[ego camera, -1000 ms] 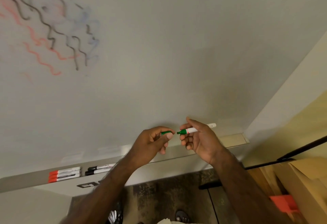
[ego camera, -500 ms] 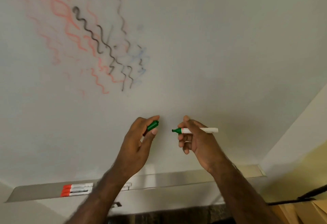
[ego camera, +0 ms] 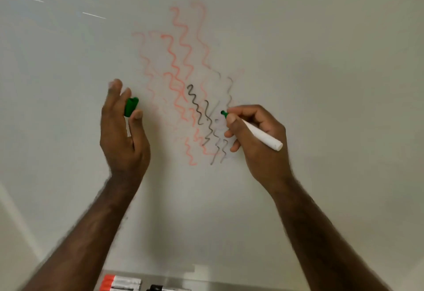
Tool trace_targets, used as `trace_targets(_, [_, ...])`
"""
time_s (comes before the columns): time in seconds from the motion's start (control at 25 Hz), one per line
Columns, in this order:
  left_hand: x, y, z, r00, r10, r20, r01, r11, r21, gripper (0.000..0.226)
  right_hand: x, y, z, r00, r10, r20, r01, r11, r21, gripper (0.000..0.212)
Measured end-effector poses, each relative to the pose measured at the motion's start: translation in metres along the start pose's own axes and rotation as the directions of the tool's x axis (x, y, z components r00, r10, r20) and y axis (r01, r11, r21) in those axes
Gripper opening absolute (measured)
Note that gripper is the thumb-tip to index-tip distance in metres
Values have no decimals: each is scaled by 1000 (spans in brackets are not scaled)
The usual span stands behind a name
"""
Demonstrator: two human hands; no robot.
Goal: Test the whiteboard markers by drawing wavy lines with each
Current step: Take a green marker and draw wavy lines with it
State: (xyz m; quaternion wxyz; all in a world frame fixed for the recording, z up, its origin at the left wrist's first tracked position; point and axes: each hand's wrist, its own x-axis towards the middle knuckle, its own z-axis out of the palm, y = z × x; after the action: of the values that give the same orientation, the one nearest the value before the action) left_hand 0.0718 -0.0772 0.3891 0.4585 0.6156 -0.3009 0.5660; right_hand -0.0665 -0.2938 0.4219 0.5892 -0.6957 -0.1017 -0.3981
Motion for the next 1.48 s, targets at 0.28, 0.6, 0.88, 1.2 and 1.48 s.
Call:
trace_targets(0.28, [18, -62, -2, 998, 13, 54, -22, 985, 172, 43, 48, -33, 35, 944, -328, -46, 299, 904, -306, 20])
trace_targets(0.6, [16, -77, 2, 998, 56, 37, -62, 984, 166, 45, 73, -32, 49, 892, -434, -126, 336, 823, -457, 15])
trace_targets(0.88, [15, -81, 3, 997, 76, 7, -76, 980, 184, 43, 44, -12, 44, 934, -312, -176, 230, 899, -373, 8])
trace_targets(1.2, [14, -79, 5, 996, 92, -17, -87, 975, 204, 42, 21, 20, 35, 922, -355, -156, 264, 870, -416, 10])
trace_targets(1.48, [11, -79, 7, 994, 106, -36, -96, 973, 210, 41, 11, 19, 27, 909, -352, -224, 231, 871, -434, 8])
